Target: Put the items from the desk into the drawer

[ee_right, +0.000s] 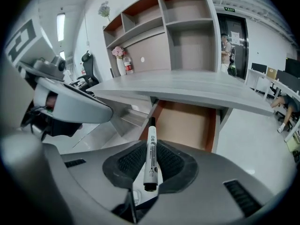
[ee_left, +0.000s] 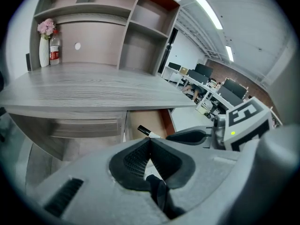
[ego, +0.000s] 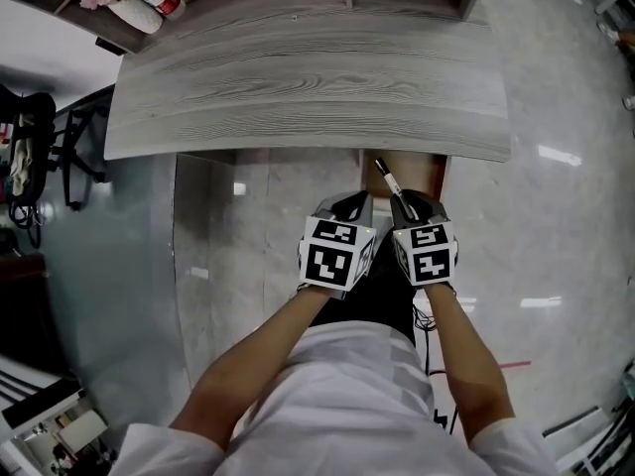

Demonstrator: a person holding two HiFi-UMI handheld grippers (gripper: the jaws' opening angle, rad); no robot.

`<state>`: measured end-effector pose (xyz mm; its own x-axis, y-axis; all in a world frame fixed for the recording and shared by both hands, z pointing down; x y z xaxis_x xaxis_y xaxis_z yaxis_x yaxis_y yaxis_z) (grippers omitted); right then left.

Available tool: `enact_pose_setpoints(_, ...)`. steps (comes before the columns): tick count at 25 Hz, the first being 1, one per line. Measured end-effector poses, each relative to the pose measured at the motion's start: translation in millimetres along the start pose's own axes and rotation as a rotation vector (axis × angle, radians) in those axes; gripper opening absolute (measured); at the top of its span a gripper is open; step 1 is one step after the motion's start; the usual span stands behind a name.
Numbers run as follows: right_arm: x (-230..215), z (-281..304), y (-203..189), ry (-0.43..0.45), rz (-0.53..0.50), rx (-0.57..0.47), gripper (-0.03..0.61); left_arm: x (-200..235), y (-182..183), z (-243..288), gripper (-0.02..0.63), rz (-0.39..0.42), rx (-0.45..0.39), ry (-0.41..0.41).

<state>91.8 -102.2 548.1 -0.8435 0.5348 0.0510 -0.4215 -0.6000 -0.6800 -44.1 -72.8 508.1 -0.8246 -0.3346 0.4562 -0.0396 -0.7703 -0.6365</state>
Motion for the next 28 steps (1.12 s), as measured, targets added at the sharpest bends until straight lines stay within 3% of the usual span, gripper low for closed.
enact_pose_setpoints(16,-5.4,68.7,6.4,0.040,0.081,0.077,0.054,17.9,-3.4,6.8,0.002,-0.101,0.010,0.063)
enact_pose_setpoints(28,2.9,89.7,0.3,0.039,0.037,0.155,0.054,22.6,-14.8,6.2,0.002,-0.128,0.028,0.066)
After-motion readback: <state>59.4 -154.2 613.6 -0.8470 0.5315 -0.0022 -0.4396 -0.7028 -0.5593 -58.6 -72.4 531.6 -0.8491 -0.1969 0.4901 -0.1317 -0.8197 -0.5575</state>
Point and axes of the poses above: the fingertips, and each gripper's own axes: z forward along the fingers, x to its left, y out of its top, the point moved 9 cm from there along -z, backward along the fingers, and after that the axes turned 13 degrees about -y, right-handed, at the moved point
